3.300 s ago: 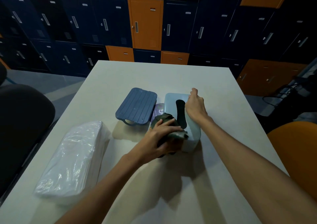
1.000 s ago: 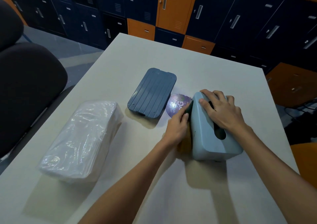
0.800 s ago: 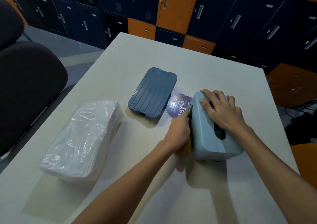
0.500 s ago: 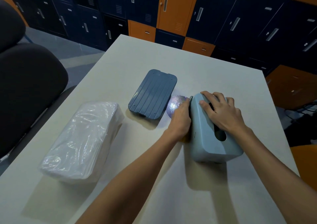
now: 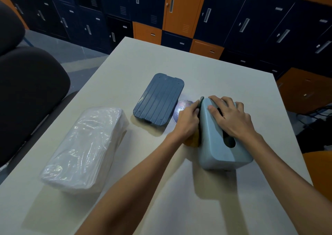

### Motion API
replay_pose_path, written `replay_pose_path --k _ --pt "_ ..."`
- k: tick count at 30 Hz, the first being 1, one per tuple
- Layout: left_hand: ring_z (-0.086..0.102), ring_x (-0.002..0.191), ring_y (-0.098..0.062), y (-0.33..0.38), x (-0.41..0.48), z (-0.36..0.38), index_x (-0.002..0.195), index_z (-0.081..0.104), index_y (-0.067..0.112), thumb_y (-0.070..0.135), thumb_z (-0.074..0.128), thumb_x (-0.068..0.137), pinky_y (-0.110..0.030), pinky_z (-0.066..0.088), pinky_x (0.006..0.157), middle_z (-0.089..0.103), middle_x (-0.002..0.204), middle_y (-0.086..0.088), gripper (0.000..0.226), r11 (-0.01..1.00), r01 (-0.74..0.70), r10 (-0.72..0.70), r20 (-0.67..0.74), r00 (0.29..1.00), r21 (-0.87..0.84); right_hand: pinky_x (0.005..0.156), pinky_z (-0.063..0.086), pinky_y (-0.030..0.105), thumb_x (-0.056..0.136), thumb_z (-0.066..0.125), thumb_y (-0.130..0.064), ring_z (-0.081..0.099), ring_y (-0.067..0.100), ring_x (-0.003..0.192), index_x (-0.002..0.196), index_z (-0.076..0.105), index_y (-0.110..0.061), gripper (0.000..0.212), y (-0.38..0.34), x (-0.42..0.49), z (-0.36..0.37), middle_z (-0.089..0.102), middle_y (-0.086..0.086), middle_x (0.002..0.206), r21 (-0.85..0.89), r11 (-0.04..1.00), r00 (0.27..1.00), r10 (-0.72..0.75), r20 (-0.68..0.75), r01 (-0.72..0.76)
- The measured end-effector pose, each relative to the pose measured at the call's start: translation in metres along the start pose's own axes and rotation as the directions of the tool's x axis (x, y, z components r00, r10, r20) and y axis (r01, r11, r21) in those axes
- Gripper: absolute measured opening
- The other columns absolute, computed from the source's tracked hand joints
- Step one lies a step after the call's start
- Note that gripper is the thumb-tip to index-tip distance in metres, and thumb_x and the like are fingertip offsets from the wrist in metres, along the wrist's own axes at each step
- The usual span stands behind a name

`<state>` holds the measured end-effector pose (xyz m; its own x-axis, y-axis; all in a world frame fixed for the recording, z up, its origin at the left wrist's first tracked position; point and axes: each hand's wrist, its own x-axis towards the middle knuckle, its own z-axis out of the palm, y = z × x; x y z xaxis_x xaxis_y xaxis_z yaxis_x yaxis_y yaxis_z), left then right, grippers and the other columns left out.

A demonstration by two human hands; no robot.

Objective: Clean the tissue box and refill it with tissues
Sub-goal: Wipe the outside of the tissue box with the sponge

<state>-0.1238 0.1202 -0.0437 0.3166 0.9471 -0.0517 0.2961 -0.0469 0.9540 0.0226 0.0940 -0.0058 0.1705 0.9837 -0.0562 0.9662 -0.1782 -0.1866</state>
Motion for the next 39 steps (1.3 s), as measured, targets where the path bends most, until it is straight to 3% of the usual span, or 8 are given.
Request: replay_pose_path --k 3,7,13,21,25,33,36,39 --pt "0.046 0.112 0.0 0.002 -0.023 -0.001 0.144 0.042 0.024 0.007 0.037 0.101 0.008 0.025 0.082 0.054 0.133 0.004 0.046 0.996 -0.06 0.058 -0.036 0.998 -0.06 0.093 0.037 0.047 0.095 0.023 -0.061 0.03 0.03 0.128 0.134 0.027 -0.052 0.041 0.001 0.001 -0.001 0.034 -0.008 0.143 0.007 1.0 1.0 0.003 -0.008 -0.003" --pt "0.056 0.112 -0.019 -0.022 -0.055 0.008 0.144 0.041 0.027 0.007 0.04 0.099 -0.007 0.034 0.084 0.059 0.132 -0.005 0.049 0.996 -0.093 0.093 -0.03 0.995 0.014 0.094 0.036 0.048 0.095 0.023 -0.061 0.03 0.031 0.129 0.134 0.028 -0.051 0.04 0.0 0.001 0.0 0.034 -0.009 0.144 0.001 1.0 1.0 0.0 -0.008 0.0" --pt "0.054 0.104 -0.015 -0.026 -0.021 0.01 0.137 0.047 0.024 0.004 0.032 0.092 -0.038 0.046 0.098 0.062 0.124 -0.001 0.052 0.992 -0.088 0.087 0.014 0.996 0.095 0.093 0.036 0.047 0.096 0.023 -0.06 0.03 0.031 0.129 0.134 0.029 -0.051 0.04 -0.001 0.001 0.0 0.033 -0.009 0.144 -0.001 1.0 1.0 0.009 -0.012 -0.009" --pt "0.047 0.125 -0.015 -0.007 -0.017 0.005 0.145 0.039 0.022 0.006 0.035 0.1 -0.005 0.024 0.091 0.052 0.14 -0.003 0.048 0.999 -0.033 0.033 -0.03 0.999 -0.003 0.093 0.037 0.047 0.095 0.022 -0.061 0.031 0.031 0.129 0.135 0.027 -0.051 0.041 0.001 0.002 0.001 0.034 -0.008 0.143 -0.008 1.0 1.0 0.004 -0.012 -0.004" --pt "0.052 0.118 -0.013 -0.018 -0.051 0.007 0.144 0.042 0.024 0.005 0.041 0.099 -0.007 0.031 0.091 0.055 0.137 -0.003 0.048 0.996 -0.085 0.084 -0.031 0.996 -0.031 0.093 0.038 0.047 0.095 0.023 -0.061 0.031 0.032 0.129 0.134 0.029 -0.051 0.041 0.002 0.002 0.002 0.035 -0.008 0.143 -0.007 1.0 1.0 0.004 -0.017 -0.004" --pt "0.043 0.127 -0.03 -0.049 -0.043 0.009 0.139 0.044 0.006 -0.005 0.034 0.083 -0.035 0.025 0.107 0.05 0.138 -0.013 0.058 0.881 -0.208 0.181 0.103 0.978 0.425 0.092 0.038 0.047 0.095 0.022 -0.061 0.03 0.031 0.129 0.135 0.029 -0.051 0.042 0.002 0.002 0.002 0.034 -0.009 0.144 -0.007 1.0 1.0 0.003 -0.018 -0.003" --pt "0.054 0.111 -0.031 -0.038 -0.018 0.009 0.13 0.051 0.012 -0.003 0.034 0.087 -0.039 0.041 0.097 0.06 0.123 -0.01 0.049 0.933 -0.114 0.114 0.02 0.993 0.34 0.093 0.037 0.046 0.095 0.023 -0.061 0.03 0.031 0.129 0.136 0.029 -0.051 0.042 0.002 0.001 0.001 0.034 -0.009 0.144 0.002 1.0 1.0 0.006 -0.015 -0.006" --pt "0.054 0.112 -0.027 -0.022 -0.009 0.009 0.137 0.048 0.021 0.003 0.034 0.096 -0.022 0.038 0.09 0.061 0.127 -0.007 0.047 0.984 -0.004 0.004 -0.003 1.0 0.176 0.093 0.037 0.046 0.096 0.023 -0.061 0.031 0.031 0.128 0.136 0.029 -0.05 0.042 0.001 0.001 0.001 0.034 -0.008 0.144 0.006 1.0 1.0 0.008 -0.009 -0.008"
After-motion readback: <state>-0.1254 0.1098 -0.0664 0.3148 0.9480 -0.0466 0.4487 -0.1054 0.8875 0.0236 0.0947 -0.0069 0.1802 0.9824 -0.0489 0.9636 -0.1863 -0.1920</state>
